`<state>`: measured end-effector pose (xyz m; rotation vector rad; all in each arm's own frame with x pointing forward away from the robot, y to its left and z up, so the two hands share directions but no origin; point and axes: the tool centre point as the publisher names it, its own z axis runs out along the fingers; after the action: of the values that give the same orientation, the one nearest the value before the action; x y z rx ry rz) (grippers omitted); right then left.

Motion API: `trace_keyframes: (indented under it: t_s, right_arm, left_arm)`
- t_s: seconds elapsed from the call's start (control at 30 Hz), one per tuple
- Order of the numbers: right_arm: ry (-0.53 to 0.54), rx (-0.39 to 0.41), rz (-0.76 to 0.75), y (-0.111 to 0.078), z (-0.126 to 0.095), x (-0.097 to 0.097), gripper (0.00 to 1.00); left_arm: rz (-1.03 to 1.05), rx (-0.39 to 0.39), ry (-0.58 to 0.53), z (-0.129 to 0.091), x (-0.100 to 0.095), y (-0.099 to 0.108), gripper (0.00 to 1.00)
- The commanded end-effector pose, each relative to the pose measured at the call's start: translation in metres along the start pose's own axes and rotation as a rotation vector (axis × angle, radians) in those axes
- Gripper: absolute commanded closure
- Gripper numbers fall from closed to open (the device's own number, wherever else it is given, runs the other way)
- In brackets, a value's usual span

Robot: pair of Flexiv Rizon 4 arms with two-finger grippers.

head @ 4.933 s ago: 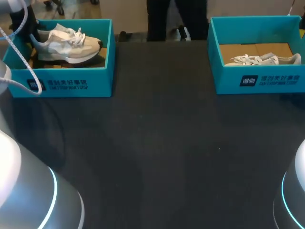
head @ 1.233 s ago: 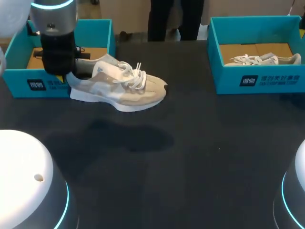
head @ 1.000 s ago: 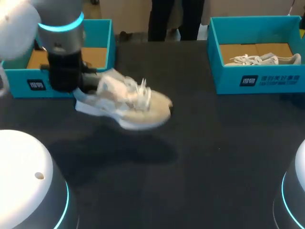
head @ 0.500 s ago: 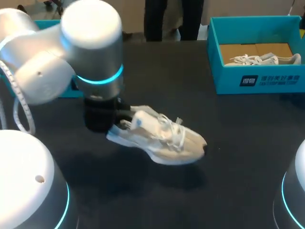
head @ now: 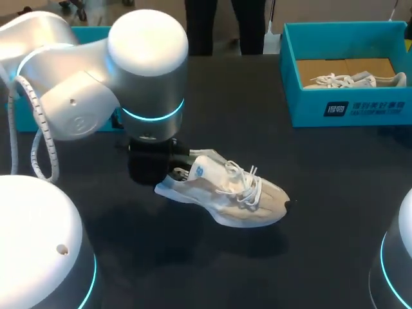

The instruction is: Take the shoe out of the shoebox, open the shoe tongue, remove and reinsert the insole, then place the shoe into the shoebox

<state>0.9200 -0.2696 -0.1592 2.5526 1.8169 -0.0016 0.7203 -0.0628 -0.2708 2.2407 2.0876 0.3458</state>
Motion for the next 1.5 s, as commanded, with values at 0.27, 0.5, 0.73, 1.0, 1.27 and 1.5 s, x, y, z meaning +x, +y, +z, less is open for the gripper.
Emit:
trace_keyframes:
  t_s: [0.27, 0.5, 0.73, 1.0, 1.27, 1.5]
  right_arm:
    - [0.0, 0.0, 0.001, 0.0, 0.0, 0.0, 0.0]
    - [0.0, 0.0, 0.001, 0.0, 0.0, 0.0, 0.0]
    - [0.0, 0.0, 0.001, 0.0, 0.0, 0.0, 0.0]
    - [0.0, 0.0, 0.001, 0.0, 0.0, 0.0, 0.0]
    - [0.0, 0.0, 0.001, 0.0, 0.0, 0.0, 0.0]
    - [0.0, 0.0, 0.001, 0.0, 0.0, 0.0, 0.0]
  left_arm:
    - [0.004, 0.04, 0.037, 0.027, -0.043, -0.027, 1.0]
    - [-0.02, 0.069, 0.064, 0.046, -0.075, -0.036, 1.0]
    - [-0.026, 0.088, 0.076, 0.062, -0.099, -0.041, 1.0]
    - [-0.011, 0.095, 0.083, 0.074, -0.116, -0.045, 1.0]
    - [-0.027, 0.109, 0.091, 0.082, -0.124, -0.043, 1.0]
    - [-0.024, 0.121, 0.086, 0.096, -0.126, -0.042, 1.0]
